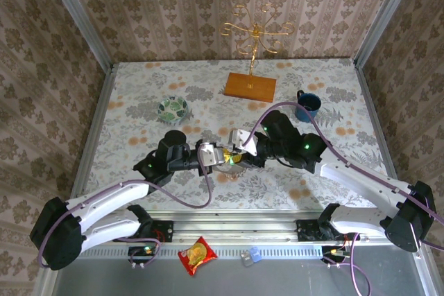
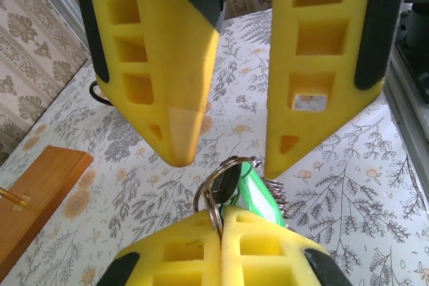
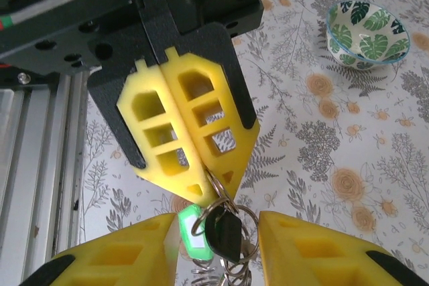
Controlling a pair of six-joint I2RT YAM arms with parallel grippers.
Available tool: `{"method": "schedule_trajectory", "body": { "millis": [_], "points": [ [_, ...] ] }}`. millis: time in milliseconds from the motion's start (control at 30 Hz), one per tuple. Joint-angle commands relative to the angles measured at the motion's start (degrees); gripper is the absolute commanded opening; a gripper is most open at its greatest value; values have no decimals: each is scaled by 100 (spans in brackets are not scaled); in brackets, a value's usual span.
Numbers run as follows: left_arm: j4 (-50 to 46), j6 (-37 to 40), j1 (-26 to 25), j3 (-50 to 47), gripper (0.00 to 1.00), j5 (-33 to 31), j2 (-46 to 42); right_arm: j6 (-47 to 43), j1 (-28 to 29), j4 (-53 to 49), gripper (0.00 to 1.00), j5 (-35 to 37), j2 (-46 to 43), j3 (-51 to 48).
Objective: Put the keys on the keyring
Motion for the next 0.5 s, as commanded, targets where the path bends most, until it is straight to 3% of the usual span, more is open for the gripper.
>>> {"method": "schedule_trajectory", "body": {
  "millis": [0,300,467],
  "points": [
    [408,-175,-47,-22,0,-53,-71,272,26,229,36,-109,-25,-88],
    [402,-177,-40,-40,0,-79,-107,394,39,300,1,172,13,-98],
    [439,-186,-41,-70,0,-99,-159,399,15,207,0,359,-12,-66]
  ]
}}
